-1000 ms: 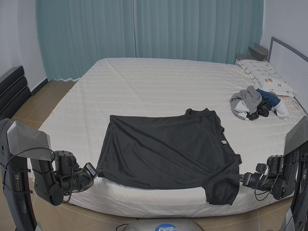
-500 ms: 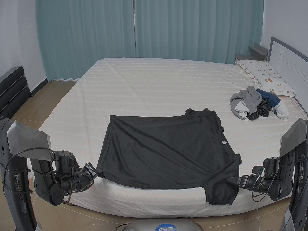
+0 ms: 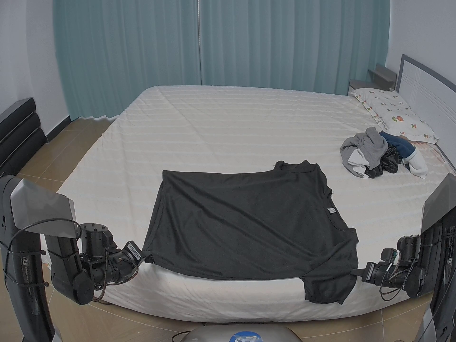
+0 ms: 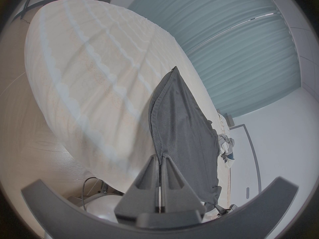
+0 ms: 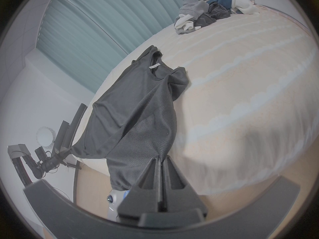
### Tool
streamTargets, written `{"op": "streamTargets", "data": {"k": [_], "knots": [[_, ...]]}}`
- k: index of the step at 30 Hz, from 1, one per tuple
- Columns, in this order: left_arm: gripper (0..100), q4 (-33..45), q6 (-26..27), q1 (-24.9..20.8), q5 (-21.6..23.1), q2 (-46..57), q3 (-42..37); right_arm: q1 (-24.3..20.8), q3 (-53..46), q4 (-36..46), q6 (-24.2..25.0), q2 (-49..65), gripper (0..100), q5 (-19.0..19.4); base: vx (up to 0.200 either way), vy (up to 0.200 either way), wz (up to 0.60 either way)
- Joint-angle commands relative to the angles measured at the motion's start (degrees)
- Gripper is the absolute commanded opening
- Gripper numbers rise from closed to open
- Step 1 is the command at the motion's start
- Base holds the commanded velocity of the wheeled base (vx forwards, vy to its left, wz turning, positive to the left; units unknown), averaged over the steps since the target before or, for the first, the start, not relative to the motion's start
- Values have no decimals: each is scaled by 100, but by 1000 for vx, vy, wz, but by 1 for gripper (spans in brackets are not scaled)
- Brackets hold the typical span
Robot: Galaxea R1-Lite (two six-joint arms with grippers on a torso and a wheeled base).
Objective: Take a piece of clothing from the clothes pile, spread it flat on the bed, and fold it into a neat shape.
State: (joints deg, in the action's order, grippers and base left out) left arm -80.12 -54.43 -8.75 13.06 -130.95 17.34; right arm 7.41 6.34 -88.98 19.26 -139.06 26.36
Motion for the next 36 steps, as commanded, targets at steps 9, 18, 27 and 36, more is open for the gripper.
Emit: {"op": "streamTargets", "data": {"k": [9,18,27,36], "knots": [[0,-13,1013,111,-31,448,-538,489,-634,109,-309,696,0,414,0,0,0],[0,-4,1875,190,-128,500,-828,612,-634,1823,-1065,1645,0,449,0,0,0],[0,-13,2376,199,-137,456,-1514,612,-634,2816,-1478,2252,0,397,0,0,0],[0,-4,2385,181,-163,456,-1725,647,-634,3695,-1891,2717,0,265,0,0,0]]}}
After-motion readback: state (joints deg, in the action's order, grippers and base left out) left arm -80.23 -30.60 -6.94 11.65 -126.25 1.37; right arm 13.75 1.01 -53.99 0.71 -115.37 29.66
